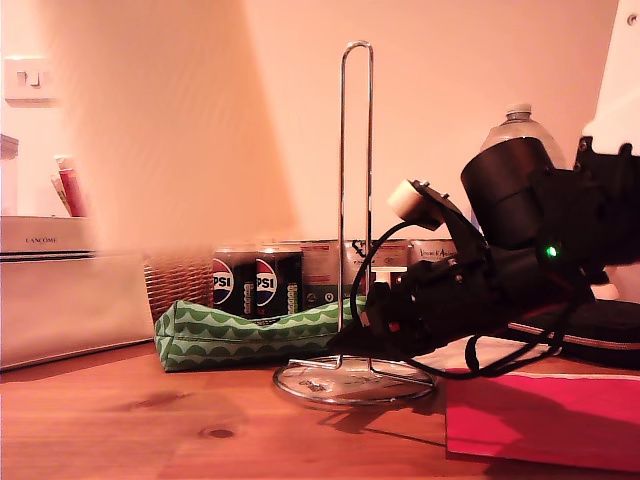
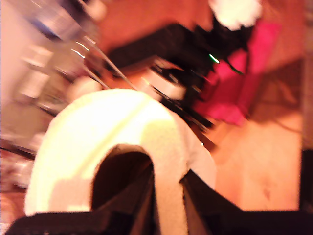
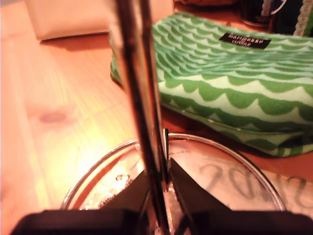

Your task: Insert the paper towel roll into the metallic stand.

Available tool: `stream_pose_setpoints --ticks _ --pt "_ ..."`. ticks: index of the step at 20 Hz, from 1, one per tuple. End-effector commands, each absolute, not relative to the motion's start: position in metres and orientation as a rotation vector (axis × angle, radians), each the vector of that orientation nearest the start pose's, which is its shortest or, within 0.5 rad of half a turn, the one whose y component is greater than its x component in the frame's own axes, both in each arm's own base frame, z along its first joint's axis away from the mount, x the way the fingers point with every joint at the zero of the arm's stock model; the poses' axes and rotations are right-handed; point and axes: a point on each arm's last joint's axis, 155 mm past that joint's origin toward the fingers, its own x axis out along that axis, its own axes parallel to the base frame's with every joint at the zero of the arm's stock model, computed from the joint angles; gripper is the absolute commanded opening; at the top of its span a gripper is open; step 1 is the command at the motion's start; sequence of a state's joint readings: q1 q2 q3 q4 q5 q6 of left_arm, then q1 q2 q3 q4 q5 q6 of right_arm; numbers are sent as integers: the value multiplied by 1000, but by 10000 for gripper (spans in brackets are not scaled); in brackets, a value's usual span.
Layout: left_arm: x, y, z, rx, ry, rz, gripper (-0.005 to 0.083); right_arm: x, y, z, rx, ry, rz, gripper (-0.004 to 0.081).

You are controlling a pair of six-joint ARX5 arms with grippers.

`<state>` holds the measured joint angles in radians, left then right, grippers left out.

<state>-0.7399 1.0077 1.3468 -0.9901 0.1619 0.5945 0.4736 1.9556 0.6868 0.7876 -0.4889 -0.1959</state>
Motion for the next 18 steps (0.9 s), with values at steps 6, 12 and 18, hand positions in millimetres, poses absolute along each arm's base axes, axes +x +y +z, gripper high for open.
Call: stream_pose_setpoints --ticks 6,12,18 --pt "202 -200 327 689 363 -986 -23 356 264 27 -392 463 919 -13" --pt "213 -188 330 645 365 -974 -23 355 259 38 -418 461 904 -13" --pt "214 -187 333 620 354 -986 -23 345 271 55 -459 423 928 -13"
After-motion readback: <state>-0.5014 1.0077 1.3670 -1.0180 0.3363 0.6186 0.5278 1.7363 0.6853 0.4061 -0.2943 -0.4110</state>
